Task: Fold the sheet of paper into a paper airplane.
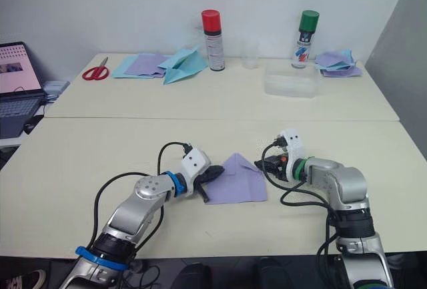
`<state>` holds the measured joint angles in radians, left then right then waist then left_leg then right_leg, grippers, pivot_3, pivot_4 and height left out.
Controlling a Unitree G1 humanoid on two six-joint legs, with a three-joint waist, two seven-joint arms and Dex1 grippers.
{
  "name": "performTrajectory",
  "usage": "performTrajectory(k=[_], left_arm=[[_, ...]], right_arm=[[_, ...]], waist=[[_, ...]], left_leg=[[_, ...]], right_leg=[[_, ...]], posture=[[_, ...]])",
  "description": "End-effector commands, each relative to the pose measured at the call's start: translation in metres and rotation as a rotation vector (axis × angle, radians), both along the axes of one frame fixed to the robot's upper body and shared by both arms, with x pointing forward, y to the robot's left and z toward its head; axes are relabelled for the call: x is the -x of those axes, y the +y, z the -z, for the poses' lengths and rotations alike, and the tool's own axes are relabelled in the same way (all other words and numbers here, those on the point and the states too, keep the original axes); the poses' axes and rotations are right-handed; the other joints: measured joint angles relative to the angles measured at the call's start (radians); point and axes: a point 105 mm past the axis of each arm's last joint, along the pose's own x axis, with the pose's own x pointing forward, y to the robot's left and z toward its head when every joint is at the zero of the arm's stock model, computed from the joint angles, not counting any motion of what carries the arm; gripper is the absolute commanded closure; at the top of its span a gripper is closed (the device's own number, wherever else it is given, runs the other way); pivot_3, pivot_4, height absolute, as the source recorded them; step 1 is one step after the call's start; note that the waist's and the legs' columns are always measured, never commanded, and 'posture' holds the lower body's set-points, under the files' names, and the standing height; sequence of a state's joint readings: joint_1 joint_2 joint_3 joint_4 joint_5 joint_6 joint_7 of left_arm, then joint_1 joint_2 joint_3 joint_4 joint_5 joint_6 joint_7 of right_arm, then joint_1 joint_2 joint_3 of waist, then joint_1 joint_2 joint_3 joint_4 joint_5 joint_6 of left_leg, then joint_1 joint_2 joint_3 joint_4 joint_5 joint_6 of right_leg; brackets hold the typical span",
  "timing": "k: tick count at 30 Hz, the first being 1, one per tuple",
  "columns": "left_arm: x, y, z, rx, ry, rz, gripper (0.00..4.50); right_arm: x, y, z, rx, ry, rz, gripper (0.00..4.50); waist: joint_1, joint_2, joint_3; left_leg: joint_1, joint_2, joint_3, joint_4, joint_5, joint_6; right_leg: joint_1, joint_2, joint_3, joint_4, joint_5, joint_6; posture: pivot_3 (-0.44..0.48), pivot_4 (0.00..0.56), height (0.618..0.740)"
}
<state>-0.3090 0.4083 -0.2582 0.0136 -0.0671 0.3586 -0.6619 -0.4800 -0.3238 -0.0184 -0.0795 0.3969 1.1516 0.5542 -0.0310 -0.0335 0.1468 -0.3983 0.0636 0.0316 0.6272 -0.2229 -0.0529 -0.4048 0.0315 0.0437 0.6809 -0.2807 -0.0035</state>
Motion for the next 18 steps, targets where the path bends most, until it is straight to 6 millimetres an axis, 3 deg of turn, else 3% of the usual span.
performTrajectory(k=[1, 8, 18], left_arm=[[0.005, 0.007, 0.027, -0.064, 0.086, -0.022, 4.5], [0.006, 0.009, 0.028, -0.07, 0.085, -0.026, 4.5], [0.006, 0.007, 0.028, -0.069, 0.084, -0.024, 4.5]], right_arm=[[-0.002, 0.0, 0.001, 0.034, -0.003, 0.019, 2.13], [0.013, -0.001, 0.003, -0.107, 0.179, 0.034, 2.13], [0.014, 0.007, 0.004, -0.226, 0.32, 0.096, 2.13]], waist=[[0.0, 0.0, 0.0], [0.0, 0.0, 0.0], [-0.002, 0.0, -0.001]], left_leg=[[0.0, 0.0, 0.0, 0.0, 0.0, 0.0], [0.0, 0.0, 0.0, 0.0, 0.0, 0.0], [0.0, 0.001, 0.0, 0.0, 0.0, 0.0]], right_leg=[[0.0, 0.0, 0.0, 0.0, 0.0, 0.0], [0.0, 0.0, 0.0, 0.0, 0.0, 0.0], [0.0, 0.0, 0.0, 0.0, 0.0, 0.0]], posture=[[0.0, 0.15, 0.74], [0.0, 0.15, 0.74], [0.0, 0.15, 0.74]])
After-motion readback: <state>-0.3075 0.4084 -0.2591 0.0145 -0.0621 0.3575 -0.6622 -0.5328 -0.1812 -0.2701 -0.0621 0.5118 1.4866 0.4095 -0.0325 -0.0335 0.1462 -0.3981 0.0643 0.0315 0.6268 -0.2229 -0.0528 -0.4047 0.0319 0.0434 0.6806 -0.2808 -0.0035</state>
